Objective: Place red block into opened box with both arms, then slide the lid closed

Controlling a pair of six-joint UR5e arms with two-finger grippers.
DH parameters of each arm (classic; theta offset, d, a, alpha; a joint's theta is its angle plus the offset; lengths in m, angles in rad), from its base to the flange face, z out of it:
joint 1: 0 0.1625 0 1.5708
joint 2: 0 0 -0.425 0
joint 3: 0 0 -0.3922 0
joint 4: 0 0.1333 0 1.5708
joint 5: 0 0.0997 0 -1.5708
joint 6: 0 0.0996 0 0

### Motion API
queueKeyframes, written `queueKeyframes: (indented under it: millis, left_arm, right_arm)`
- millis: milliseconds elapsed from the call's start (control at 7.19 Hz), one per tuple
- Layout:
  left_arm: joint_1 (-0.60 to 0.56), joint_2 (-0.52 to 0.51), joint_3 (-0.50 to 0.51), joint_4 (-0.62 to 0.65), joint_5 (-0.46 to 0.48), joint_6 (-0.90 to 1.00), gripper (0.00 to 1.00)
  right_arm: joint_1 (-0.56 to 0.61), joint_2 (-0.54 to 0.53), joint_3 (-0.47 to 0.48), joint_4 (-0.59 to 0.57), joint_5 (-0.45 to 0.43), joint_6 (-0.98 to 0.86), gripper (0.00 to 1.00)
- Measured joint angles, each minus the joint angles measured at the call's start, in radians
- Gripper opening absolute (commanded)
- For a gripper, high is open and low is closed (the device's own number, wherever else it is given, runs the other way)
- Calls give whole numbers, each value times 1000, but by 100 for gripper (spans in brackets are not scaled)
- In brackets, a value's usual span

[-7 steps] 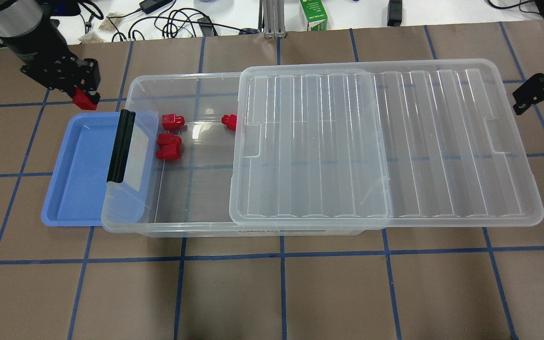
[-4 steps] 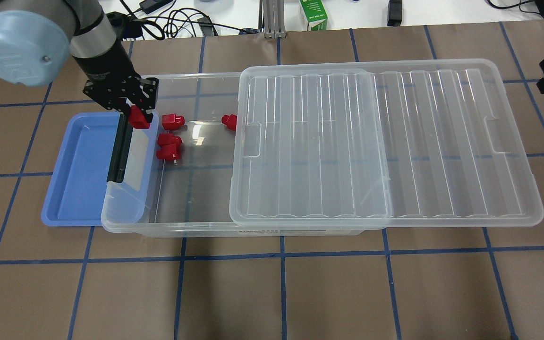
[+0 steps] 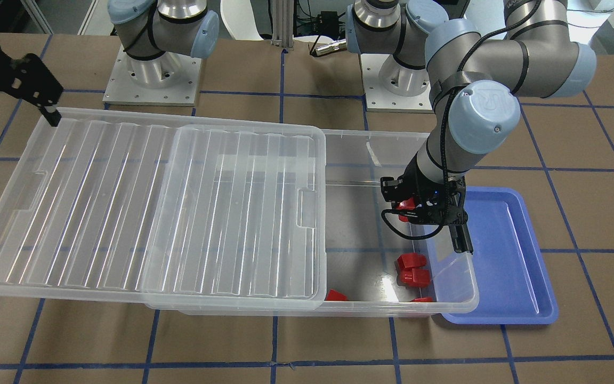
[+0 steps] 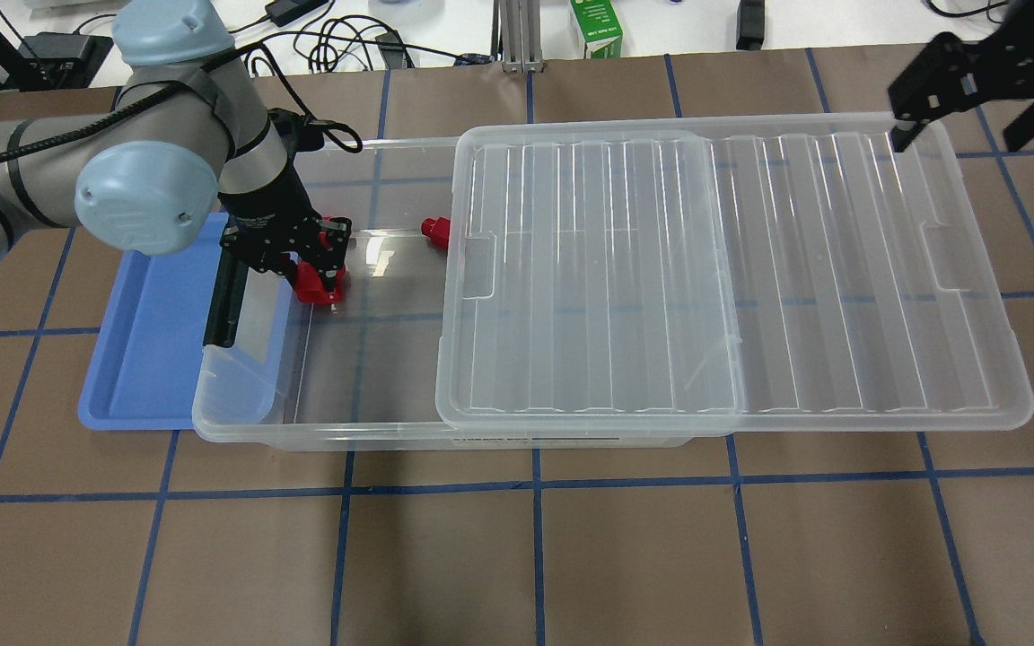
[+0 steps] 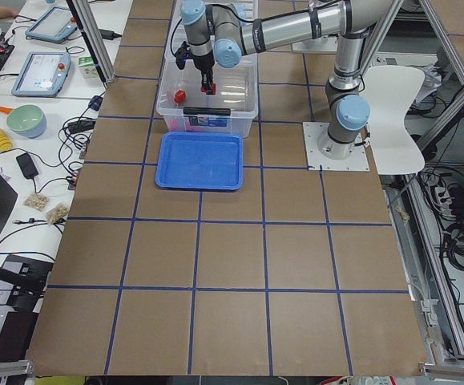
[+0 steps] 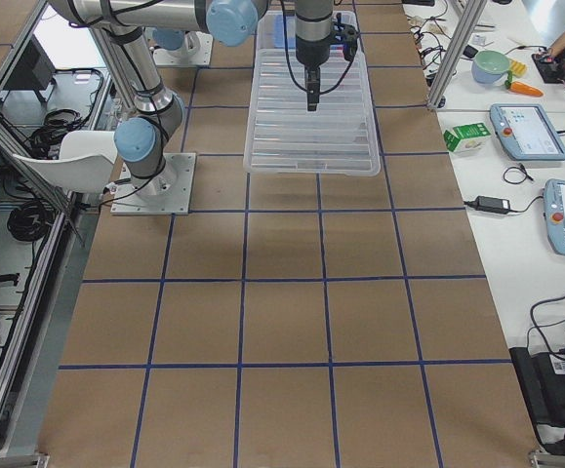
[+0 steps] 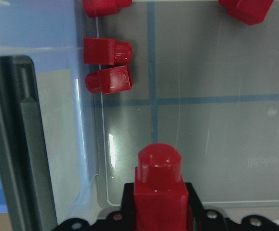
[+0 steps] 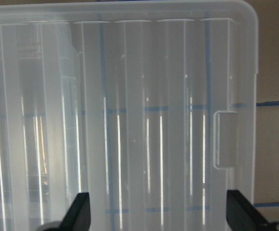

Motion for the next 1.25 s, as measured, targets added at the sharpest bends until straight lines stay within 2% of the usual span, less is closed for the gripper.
queueKeyframes:
  millis: [139, 417, 696, 1252]
  left_arm:
    - [0, -17, -12, 14, -19, 2, 0]
    - [1, -56, -47, 70, -32, 6, 0]
    - [1, -91, -80, 143, -35, 1, 0]
    - [1, -151, -92, 198, -36, 6, 0]
  right_arm:
    - [85, 23, -2, -33, -21, 98, 100]
    - [158, 53, -4, -72, -50, 187, 100]
    - [167, 59, -6, -77, -54, 194, 100]
    - [163, 60, -8, -77, -43, 188, 100]
